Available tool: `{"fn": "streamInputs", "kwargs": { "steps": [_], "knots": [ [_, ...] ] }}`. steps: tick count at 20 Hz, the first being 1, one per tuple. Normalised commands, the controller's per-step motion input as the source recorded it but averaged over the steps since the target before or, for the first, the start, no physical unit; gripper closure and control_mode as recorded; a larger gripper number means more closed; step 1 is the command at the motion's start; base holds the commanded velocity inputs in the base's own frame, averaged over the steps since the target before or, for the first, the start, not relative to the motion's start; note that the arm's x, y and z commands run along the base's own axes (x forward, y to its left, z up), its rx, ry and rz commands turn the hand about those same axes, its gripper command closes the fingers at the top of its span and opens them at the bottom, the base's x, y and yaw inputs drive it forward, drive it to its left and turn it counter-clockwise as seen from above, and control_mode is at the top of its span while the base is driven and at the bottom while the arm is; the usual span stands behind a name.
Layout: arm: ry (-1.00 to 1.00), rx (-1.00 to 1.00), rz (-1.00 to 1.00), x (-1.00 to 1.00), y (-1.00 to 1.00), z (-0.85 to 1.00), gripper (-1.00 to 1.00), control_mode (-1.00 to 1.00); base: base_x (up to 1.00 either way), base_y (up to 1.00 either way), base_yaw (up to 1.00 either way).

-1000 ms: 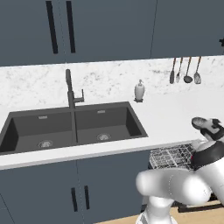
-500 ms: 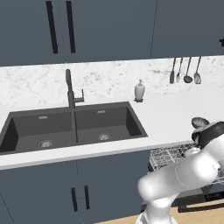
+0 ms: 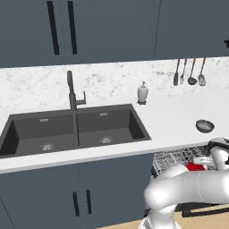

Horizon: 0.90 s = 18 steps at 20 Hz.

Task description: Pick up the cup and bowl from the counter, place them in the dishwasher, and close the dishwasher door.

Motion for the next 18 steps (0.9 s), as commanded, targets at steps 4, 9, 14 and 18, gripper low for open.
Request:
{"fn": "streamInputs", "kwargs": {
  "steps": [4, 9, 14, 18],
  "knots": [
    [-0.03, 0.0, 0.0, 0.49, 0.0, -0.03, 1.0, -1.0, 0.0, 0.0, 0.0],
    [-0.01, 0.0, 0.0, 0.32, -0.01, -0.38, 1.0, -1.0, 0.0, 0.0, 0.0],
    [-0.04, 0.0, 0.0, 0.09, -0.04, -0.52, 1.0, -1.0, 0.0, 0.0, 0.0],
    [0.0, 0.0, 0.0, 0.45, 0.0, -0.23, 1.0, -1.0, 0.0, 0.0, 0.0]
  ]
}}
